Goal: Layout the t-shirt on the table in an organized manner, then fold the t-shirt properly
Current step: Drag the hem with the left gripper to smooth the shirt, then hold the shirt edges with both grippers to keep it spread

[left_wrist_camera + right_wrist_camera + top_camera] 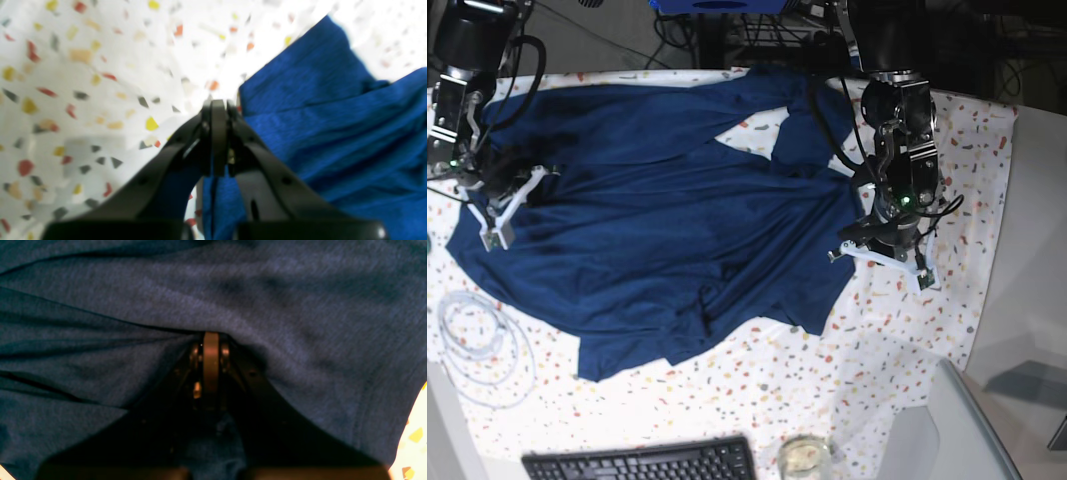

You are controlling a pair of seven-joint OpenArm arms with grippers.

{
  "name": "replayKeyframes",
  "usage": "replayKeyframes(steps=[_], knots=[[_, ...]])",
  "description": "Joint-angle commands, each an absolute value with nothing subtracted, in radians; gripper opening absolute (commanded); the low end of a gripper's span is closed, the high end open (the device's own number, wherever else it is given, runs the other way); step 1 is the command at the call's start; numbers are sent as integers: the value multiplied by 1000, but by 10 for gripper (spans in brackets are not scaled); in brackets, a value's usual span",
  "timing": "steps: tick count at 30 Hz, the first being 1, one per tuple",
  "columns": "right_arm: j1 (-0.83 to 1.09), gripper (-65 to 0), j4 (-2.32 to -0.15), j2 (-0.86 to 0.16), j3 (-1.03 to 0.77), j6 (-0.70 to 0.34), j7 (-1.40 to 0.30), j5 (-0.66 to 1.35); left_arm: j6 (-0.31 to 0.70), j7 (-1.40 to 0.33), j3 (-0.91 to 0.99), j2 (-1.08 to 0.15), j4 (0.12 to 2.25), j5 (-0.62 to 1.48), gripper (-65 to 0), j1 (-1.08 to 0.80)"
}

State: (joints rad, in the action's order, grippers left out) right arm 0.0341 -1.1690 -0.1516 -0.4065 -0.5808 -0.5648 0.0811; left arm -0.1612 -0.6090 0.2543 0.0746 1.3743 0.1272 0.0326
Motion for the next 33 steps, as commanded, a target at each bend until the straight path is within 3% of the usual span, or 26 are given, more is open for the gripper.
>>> replayKeyframes(steps=[1,33], knots=[[35,-650,-1167,-159,-404,-584,-587,65,-165,-590,252,74,1374,125,-650,54],[35,-650,-1167,-159,-404,-584,-587,65,-165,-587,116,137,1274,134,-650,91]])
